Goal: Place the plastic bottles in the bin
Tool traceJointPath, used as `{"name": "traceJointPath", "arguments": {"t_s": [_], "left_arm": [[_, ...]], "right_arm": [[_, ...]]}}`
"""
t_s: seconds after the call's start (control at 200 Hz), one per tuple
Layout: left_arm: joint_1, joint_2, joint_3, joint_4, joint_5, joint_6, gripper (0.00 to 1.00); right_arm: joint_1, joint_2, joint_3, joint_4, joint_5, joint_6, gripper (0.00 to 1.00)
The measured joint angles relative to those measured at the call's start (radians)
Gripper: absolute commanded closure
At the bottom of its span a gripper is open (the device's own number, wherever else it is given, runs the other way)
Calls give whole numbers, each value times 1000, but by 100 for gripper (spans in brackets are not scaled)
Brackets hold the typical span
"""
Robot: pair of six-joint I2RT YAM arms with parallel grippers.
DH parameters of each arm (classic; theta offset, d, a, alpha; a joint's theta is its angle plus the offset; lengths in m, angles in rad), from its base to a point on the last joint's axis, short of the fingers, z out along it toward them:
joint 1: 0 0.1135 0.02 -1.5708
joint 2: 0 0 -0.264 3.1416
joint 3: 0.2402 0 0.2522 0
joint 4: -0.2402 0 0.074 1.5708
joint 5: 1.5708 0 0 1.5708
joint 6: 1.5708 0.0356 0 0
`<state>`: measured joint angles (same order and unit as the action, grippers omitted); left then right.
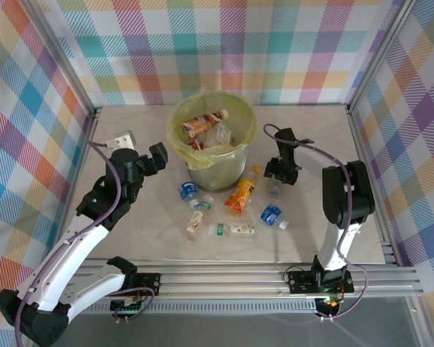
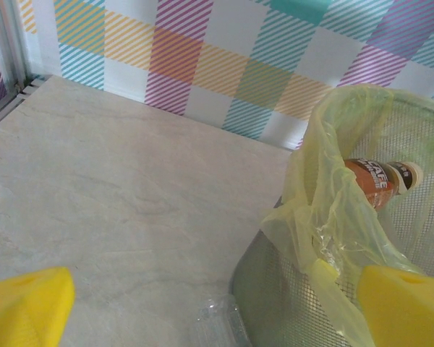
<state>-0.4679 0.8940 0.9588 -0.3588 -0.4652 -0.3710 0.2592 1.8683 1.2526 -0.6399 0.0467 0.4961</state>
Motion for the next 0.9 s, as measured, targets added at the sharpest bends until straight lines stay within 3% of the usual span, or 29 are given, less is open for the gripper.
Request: {"name": "traceJointPath", "arguments": {"t_s": [0.17,0.36,0.545,0.905], "left_arm": [[0,-8,-8,-1,-12,-4,0],[0,-14,-9,-1,-24,-7,0],[2,-14,-16,-4,-29,-15,0],[13,-13,-30,-12,-66,-72,0]], "right_arm": [[-3,22,0,3,9,-8,33],[-6,35,0,-5,27,-16,44],[-6,19,0,-20,39,-18,48],[-9,-248,2,-84,74,-48,52]]}}
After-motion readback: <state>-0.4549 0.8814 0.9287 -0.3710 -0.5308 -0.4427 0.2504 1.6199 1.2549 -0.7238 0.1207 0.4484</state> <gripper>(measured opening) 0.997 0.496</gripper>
